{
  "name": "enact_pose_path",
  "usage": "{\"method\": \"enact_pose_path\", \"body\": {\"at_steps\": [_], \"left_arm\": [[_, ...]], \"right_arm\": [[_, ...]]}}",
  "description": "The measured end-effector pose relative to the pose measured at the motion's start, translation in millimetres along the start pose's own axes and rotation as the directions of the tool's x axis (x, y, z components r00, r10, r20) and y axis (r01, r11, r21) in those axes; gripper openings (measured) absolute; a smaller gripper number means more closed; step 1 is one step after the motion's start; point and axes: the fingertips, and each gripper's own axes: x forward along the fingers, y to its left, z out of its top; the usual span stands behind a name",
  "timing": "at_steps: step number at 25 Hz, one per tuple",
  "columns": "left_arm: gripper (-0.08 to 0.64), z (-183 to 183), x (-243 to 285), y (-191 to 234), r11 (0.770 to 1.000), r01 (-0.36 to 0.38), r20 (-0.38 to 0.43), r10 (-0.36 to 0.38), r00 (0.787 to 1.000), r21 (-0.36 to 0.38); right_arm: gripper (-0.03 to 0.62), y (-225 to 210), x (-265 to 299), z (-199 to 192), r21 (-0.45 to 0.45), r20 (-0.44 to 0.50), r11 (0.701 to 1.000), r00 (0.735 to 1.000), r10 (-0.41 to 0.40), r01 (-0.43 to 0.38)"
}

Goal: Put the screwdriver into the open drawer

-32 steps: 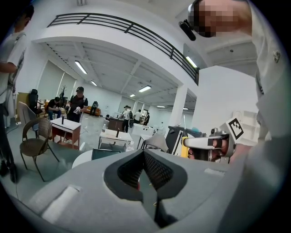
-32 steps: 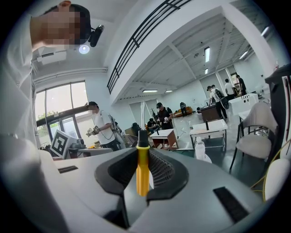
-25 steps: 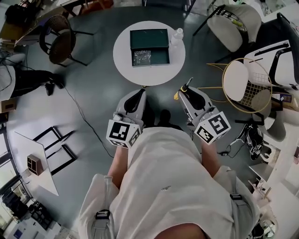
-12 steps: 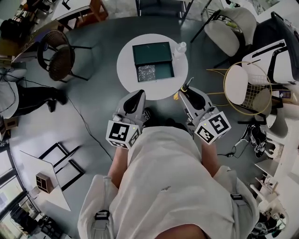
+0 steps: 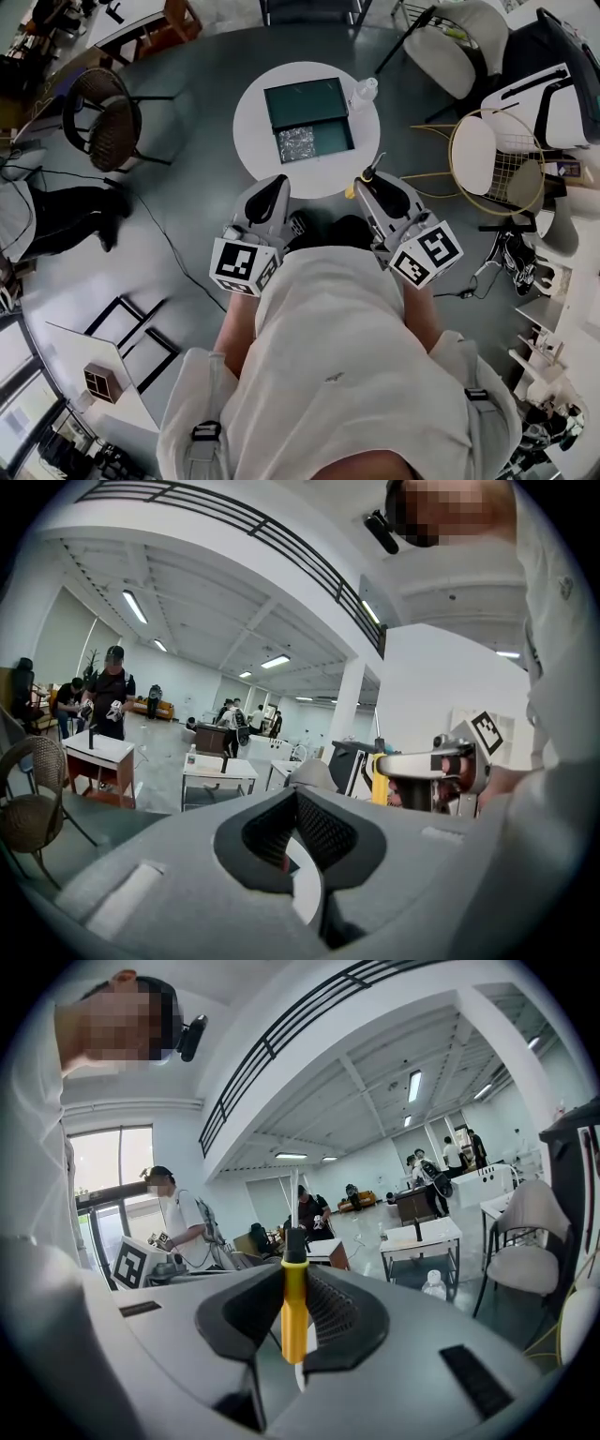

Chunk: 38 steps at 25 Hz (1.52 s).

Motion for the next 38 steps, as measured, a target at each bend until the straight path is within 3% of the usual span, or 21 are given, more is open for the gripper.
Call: {"method": "enact_pose_path", "body": {"at_steps": [8,14,27,32,38], "left_arm": [[0.011,-7.8,14.2,-6.2,0.999,0.036,-0.024,-0.036,0.999,-0.027],[0.011,-4.7,26.5,-1.2,1.0,0.008,-0.024,-0.008,1.0,-0.022],[0.011,34.3,63.8,12.4,0.986,-0.169,0.032,0.169,0.985,-0.012],[0.011,43.2,75.2,18.6,0.968,-0.25,0.051,0.251,0.967,-0.024],[0.011,44.0,79.8,25.4,0.931,-0.36,0.064,0.364,0.929,-0.059]], "right_arm": [[0.08,-8.1,-6.4,-6.2,0.033,-0.015,0.999,0.999,-0.03,0.031],[0.08,-20.2,6.1,-0.5,0.029,-0.015,1.0,1.0,0.01,-0.009],[0.08,-76.8,52.1,47.4,-0.006,-0.004,0.985,0.985,0.173,-0.173],[0.08,-91.8,71.7,59.2,-0.028,-0.034,0.966,0.966,0.256,-0.257],[0.08,-103.9,96.0,63.8,-0.033,-0.083,0.933,0.931,0.355,-0.358]]}}
